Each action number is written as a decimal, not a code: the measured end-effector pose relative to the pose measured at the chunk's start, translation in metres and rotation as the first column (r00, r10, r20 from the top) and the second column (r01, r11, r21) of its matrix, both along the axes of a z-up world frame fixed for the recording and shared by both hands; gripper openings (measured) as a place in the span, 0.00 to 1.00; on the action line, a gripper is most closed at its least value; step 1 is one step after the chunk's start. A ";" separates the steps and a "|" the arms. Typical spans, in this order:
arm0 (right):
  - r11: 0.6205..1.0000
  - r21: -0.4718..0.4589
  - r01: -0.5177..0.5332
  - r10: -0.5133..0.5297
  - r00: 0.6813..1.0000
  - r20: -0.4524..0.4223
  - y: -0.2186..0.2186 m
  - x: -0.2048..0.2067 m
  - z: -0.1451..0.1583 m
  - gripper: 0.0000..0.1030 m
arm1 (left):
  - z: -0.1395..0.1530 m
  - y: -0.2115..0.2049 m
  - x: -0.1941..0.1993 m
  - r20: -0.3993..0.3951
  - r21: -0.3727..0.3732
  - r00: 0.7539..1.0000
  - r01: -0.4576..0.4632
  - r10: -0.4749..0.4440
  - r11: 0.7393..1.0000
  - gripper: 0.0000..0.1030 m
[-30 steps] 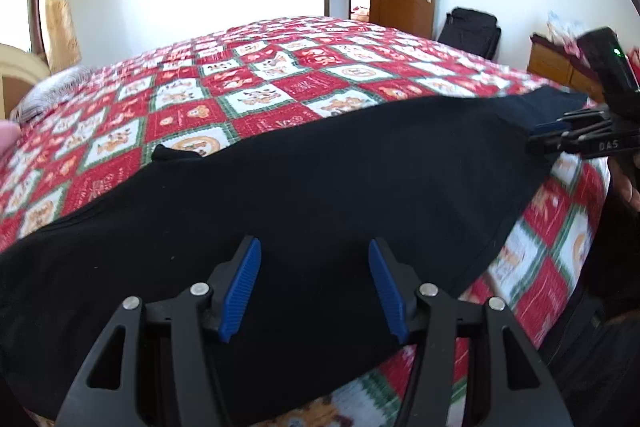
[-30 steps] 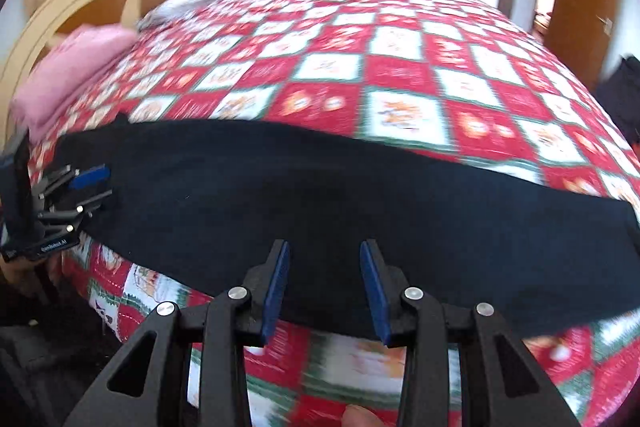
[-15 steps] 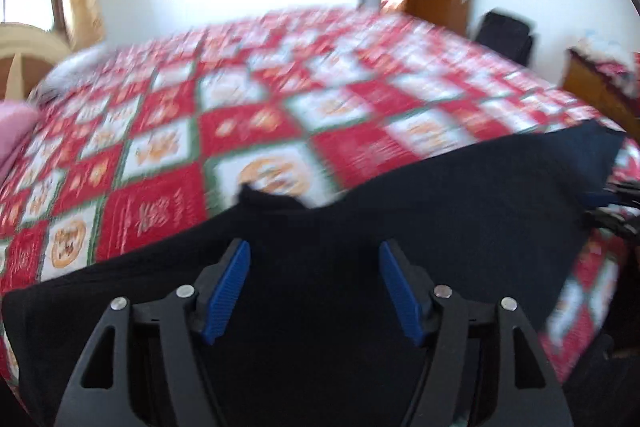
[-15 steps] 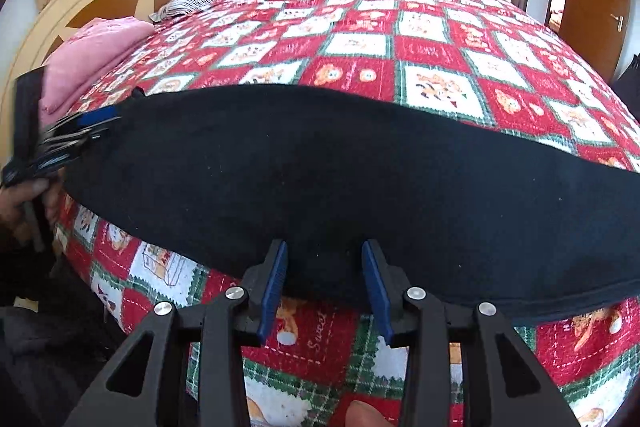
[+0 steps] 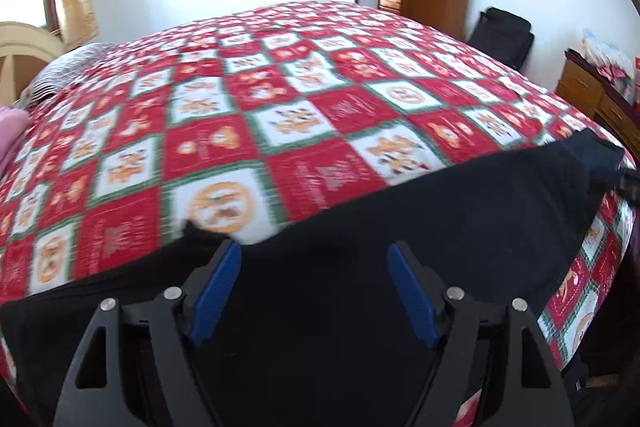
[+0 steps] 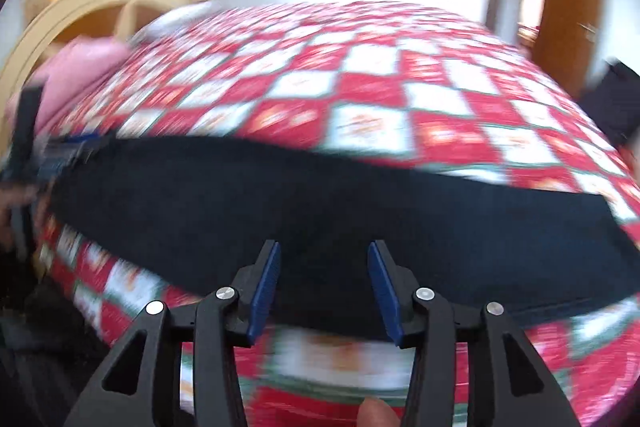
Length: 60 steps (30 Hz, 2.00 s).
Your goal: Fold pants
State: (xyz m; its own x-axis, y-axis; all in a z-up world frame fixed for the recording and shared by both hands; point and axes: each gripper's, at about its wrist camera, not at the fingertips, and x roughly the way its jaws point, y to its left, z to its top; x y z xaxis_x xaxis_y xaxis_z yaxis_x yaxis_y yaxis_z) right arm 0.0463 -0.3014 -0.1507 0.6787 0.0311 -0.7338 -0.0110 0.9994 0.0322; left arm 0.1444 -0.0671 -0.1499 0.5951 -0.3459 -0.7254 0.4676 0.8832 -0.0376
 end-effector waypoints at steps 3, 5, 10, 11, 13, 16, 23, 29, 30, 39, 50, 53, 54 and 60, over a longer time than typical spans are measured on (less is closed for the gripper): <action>0.984 0.088 0.155 -0.158 0.987 0.025 -0.060 -0.007 0.013 0.47 | -0.017 -0.013 0.001 0.003 0.047 1.000 0.001 -0.001 0.999 0.77; 0.952 0.145 0.270 -0.275 0.961 0.015 -0.099 -0.014 0.011 0.49 | -0.022 -0.016 -0.002 0.039 0.060 0.999 -0.006 0.004 0.998 0.81; 0.940 0.187 0.285 -0.285 0.958 -0.025 -0.125 -0.017 -0.005 0.49 | -0.016 -0.010 -0.009 0.039 0.018 0.999 -0.037 0.036 0.999 0.81; 0.940 0.197 0.278 -0.279 0.960 -0.020 -0.126 -0.018 0.001 0.49 | -0.014 -0.007 -0.012 0.037 0.001 0.998 -0.049 0.049 0.999 0.81; 0.924 0.279 0.262 -0.280 0.960 0.026 -0.138 -0.026 0.017 0.49 | -0.010 0.001 -0.019 0.056 -0.015 0.995 -0.083 0.084 0.996 0.81; 0.900 0.295 0.320 -0.355 0.932 0.072 -0.162 -0.045 0.042 0.49 | -0.011 0.013 -0.026 0.079 -0.006 0.989 -0.126 0.126 0.992 0.85; 0.787 0.379 0.487 -0.513 0.858 -0.036 -0.238 -0.082 0.049 0.49 | -0.023 0.017 -0.025 0.070 0.013 0.984 -0.164 0.162 0.986 0.91; 0.769 0.487 0.415 -0.417 0.902 -0.109 -0.236 -0.070 0.026 0.49 | -0.025 0.017 -0.027 0.070 0.004 0.985 -0.157 0.157 0.988 0.95; 0.779 0.478 0.407 -0.405 0.907 -0.114 -0.231 -0.066 0.025 0.49 | -0.025 0.017 -0.027 0.068 0.000 0.985 -0.158 0.158 0.987 0.96; 0.803 0.413 0.430 -0.428 0.898 -0.103 -0.218 -0.056 0.017 0.49 | -0.026 0.017 -0.028 0.074 -0.006 0.984 -0.162 0.162 0.987 0.98; 0.822 0.397 0.409 -0.429 0.902 -0.043 -0.212 -0.055 0.013 0.15 | -0.025 0.016 -0.029 0.061 -0.023 0.985 -0.161 0.162 0.987 0.98; 0.836 0.378 0.397 -0.434 0.901 0.013 -0.200 -0.056 0.024 0.15 | -0.021 0.019 -0.030 0.042 -0.059 0.986 -0.161 0.164 0.985 0.98; 0.849 0.358 0.388 -0.429 0.903 0.038 -0.194 -0.056 0.030 0.15 | -0.019 0.020 -0.030 0.035 -0.074 0.986 -0.161 0.164 0.984 0.98; 0.929 0.221 0.296 -0.336 0.926 0.172 -0.131 -0.048 0.070 0.15 | -0.006 0.019 -0.036 0.048 -0.118 0.988 -0.142 0.148 0.983 0.98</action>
